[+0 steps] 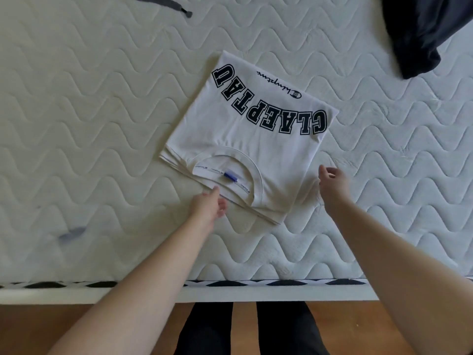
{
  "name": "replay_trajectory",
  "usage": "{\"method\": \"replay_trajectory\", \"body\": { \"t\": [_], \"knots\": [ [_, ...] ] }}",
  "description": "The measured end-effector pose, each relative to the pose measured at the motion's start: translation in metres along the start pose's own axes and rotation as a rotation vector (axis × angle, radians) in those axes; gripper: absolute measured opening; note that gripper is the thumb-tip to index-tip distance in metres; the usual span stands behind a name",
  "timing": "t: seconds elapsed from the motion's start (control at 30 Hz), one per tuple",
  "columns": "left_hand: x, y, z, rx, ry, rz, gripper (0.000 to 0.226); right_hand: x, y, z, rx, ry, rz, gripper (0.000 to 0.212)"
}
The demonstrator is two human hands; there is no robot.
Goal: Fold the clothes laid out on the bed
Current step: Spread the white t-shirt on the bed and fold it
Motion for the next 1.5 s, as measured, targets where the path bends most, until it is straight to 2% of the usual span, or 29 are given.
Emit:
{"method": "replay_trajectory", "body": {
  "t": [0.1, 0.3, 0.4, 0.5, 0.57, 0.7, 0.9, 1.0, 1.07, 1.17, 1.27, 1.37, 1.5],
  "knots": [
    [0.040, 0.026, 0.029, 0.014, -0.039, 0.099, 0.027, 0.001, -0.040, 0.033, -0.038, -0.076, 0.041, 0.044],
    [0.069, 0.043, 0.059, -0.034, 0.022, 0.071, 0.021, 0.025, -0.090, 0.086, -0.131, -0.080, 0.191, 0.059],
    [0.069, 0.045, 0.065, 0.024, -0.027, -0.049, 0.024, 0.034, -0.110, 0.096, -0.151, -0.093, 0.220, 0.058],
    [0.063, 0.053, 0.072, -0.025, -0.022, -0.257, 0.033, 0.041, -0.123, 0.106, -0.125, -0.091, 0.231, 0.057],
    [0.076, 0.062, 0.078, -0.088, -0.057, -0.243, 0.041, 0.045, -0.133, 0.112, -0.129, -0.054, 0.243, 0.055],
    [0.108, 0.070, 0.082, -0.130, 0.058, -0.153, 0.049, 0.048, -0.147, 0.124, -0.220, 0.045, 0.257, 0.038],
    [0.107, 0.078, 0.086, -0.086, 0.243, -0.256, 0.041, 0.029, -0.146, 0.130, -0.363, 0.104, 0.254, 0.031],
    [0.104, 0.087, 0.087, -0.075, 0.427, -0.214, 0.030, 0.005, -0.146, 0.106, -0.320, 0.104, 0.278, 0.036],
    [0.099, 0.089, 0.090, -0.060, 0.448, -0.203, 0.021, -0.012, -0.149, 0.077, -0.251, 0.048, 0.293, 0.037],
    [0.089, 0.086, 0.090, 0.033, 0.360, -0.205, 0.011, -0.039, -0.152, 0.025, -0.139, -0.023, 0.259, 0.036],
    [0.087, 0.084, 0.088, 0.116, 0.283, -0.137, 0.013, -0.066, -0.147, -0.031, -0.039, -0.067, 0.227, 0.029],
    [0.081, 0.079, 0.088, 0.187, 0.203, -0.056, 0.016, -0.087, -0.130, -0.081, 0.020, -0.079, 0.195, 0.044],
    [0.063, 0.066, 0.078, 0.272, 0.097, 0.002, 0.018, -0.099, -0.092, -0.129, 0.076, -0.170, 0.173, 0.029]
  ]
}}
Point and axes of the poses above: each hand's wrist, its own y-axis away from the middle knuckle, its own x-axis out of the palm, z = x × y, the point moved 10 cm from there along -y, towards the middle knuckle, and after that the axes turned 14 degrees about -z, right-handed, at the moved point
